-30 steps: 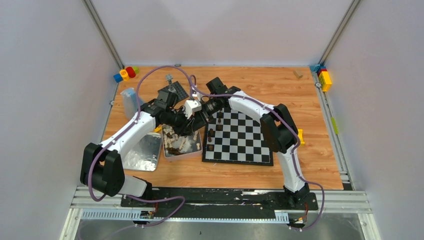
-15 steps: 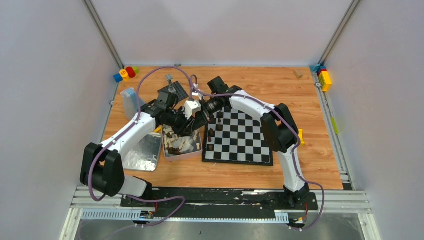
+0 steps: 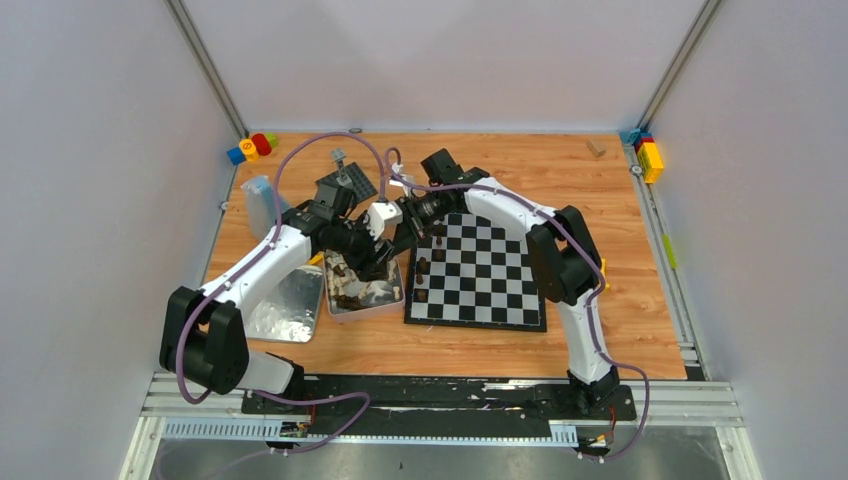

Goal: Set up the chess pieces on the board
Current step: Pick up the chess piece from the storage box.

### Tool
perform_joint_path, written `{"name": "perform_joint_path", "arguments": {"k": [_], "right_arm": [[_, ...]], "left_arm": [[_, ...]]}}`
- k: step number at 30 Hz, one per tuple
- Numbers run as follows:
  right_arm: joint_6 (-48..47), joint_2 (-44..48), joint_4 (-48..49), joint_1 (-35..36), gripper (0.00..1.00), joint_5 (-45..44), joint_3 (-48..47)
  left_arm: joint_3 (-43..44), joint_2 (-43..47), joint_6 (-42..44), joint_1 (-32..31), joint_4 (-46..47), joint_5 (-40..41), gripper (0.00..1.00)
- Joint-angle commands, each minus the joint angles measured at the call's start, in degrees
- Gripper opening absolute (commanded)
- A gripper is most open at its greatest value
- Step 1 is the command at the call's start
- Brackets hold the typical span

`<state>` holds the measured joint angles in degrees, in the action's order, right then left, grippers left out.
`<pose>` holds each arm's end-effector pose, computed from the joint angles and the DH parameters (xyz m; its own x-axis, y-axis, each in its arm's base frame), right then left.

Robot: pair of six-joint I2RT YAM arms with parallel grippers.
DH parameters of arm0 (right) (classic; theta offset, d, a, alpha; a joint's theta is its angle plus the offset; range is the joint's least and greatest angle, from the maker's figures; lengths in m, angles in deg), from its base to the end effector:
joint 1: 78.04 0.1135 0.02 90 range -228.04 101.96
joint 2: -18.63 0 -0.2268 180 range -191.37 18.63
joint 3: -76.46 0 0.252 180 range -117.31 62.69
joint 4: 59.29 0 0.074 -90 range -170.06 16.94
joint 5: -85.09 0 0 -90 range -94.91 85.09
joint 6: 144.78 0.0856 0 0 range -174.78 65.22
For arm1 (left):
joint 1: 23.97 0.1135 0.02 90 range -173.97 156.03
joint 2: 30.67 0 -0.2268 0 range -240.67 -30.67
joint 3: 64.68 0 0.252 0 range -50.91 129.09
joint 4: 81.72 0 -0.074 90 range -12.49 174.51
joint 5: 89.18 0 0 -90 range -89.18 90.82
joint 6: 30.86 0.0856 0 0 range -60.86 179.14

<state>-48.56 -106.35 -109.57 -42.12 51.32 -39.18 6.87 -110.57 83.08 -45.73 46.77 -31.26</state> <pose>0.3309 0.3276 0.1535 -0.7667 -0.4811 -0.4251 -0.5869 0.2572 0.7677 0.2647 -0.1546 0.1735 -0.5061 0.5722 -0.6453 0.8394 0.4988 -0.2160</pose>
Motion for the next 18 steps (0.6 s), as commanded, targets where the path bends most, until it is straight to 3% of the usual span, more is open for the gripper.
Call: {"name": "perform_joint_path", "arguments": {"k": [1, 7, 18], "right_arm": [[-3.0, 5.2, -0.5, -0.7, 0.00, -3.7, -0.9], [-7.5, 8.1, -3.5, -1.7, 0.00, -10.5, -2.0], [-18.3, 12.8, -13.9, -1.8, 0.00, -31.1, -6.1]], "left_arm": [[1.9, 2.6, 0.7, 0.6, -0.6, -1.8, 0.77], [4.6, 3.3, 0.3, 5.3, -2.6, -6.1, 0.77], [5.9, 4.7, -2.9, 15.1, -2.3, -10.9, 0.77]]}}
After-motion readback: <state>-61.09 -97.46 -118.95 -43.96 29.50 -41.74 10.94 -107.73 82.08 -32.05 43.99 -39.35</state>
